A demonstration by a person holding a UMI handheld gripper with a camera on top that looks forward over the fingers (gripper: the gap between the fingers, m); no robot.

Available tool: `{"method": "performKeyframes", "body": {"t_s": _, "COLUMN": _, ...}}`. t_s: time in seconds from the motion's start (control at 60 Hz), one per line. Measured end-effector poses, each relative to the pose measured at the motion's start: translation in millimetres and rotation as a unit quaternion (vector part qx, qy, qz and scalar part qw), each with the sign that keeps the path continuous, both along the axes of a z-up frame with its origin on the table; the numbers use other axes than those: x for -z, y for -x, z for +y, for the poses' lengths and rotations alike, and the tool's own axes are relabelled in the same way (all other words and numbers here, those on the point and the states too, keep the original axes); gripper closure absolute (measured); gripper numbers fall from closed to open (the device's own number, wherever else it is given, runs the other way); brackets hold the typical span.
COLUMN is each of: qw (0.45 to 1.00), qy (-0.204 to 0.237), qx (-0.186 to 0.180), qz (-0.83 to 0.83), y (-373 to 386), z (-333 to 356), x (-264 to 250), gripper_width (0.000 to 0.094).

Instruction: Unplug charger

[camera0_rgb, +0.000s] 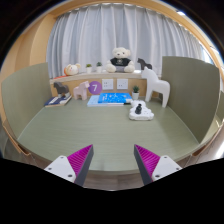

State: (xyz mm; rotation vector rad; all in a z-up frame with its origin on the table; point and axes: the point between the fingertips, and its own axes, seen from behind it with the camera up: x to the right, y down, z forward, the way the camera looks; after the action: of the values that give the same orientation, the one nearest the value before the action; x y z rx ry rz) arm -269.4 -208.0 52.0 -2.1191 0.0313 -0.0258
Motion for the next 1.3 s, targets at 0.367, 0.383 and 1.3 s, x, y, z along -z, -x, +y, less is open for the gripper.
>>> {"method": "performKeyframes", "body": {"t_s": 0.367, "qw": 0.999, "qy": -0.023, "qx": 0.029, "qz": -0.026, "y": -138.4, "z": 219.5, "x": 30.8, "gripper_width": 0.0227}}
{"method": "performKeyframes", "body": {"t_s": 0.383, "qw": 0.999, "qy": -0.025, "qx": 0.025, "qz": -0.025, "y": -139.2, "z": 227.8, "x": 31.1, "gripper_width": 0.0253}}
{"method": "performKeyframes", "body": {"t_s": 1.3, "qw": 0.968, "qy": -0.243, "qx": 0.055, "qz": -0.002, "y": -279.6, "z": 305.7, "x": -265.1, "gripper_width": 0.0901}}
